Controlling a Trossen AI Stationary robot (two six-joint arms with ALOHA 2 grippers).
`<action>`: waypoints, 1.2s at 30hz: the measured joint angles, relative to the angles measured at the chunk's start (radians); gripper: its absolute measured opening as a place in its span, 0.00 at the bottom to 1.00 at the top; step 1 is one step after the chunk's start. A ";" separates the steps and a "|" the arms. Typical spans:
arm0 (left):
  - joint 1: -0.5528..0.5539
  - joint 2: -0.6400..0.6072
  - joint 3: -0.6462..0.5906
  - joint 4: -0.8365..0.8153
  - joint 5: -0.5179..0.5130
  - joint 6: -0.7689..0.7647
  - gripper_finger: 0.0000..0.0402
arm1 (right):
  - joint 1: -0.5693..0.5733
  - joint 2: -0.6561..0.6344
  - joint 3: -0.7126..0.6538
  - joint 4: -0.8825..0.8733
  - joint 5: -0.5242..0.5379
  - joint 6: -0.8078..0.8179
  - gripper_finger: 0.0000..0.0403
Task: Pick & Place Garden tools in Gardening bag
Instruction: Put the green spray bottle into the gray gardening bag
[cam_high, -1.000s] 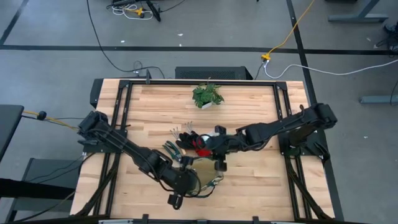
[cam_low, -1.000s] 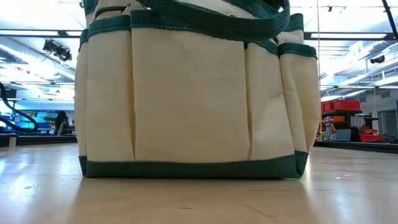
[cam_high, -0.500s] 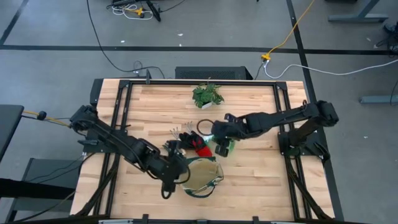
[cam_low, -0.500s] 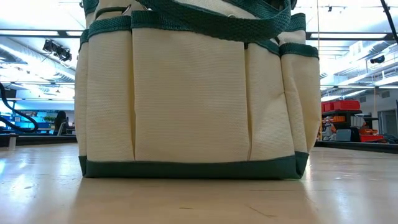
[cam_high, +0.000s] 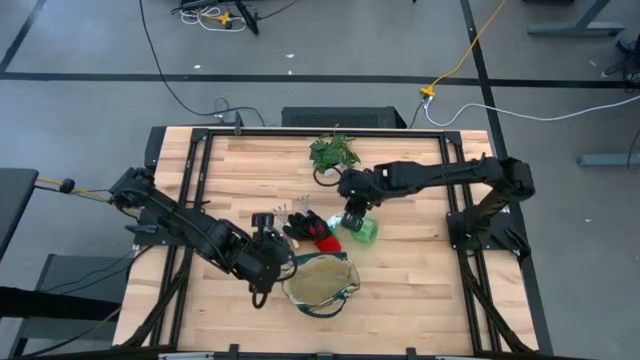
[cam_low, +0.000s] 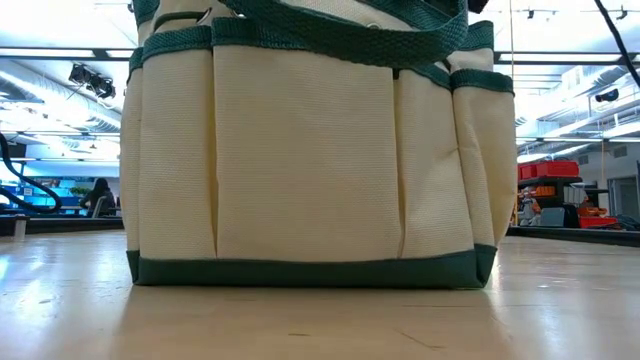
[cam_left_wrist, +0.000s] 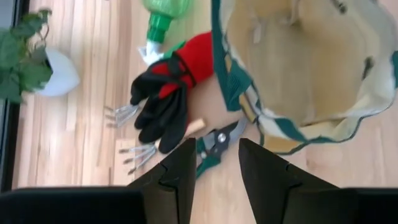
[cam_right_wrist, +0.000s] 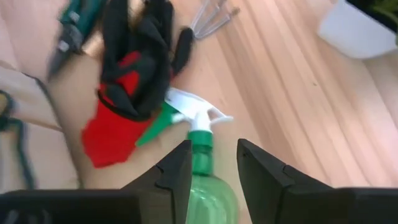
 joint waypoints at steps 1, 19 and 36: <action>0.000 0.000 0.000 -0.006 -0.003 -0.001 0.32 | -0.004 0.012 -0.001 -0.002 0.000 -0.006 0.32; 0.000 0.000 0.000 -0.028 -0.008 0.000 0.32 | -0.052 0.169 -0.001 0.028 -0.116 -0.058 0.44; 0.000 0.000 0.000 -0.030 -0.008 -0.001 0.32 | -0.023 0.219 -0.001 0.039 -0.134 -0.056 0.52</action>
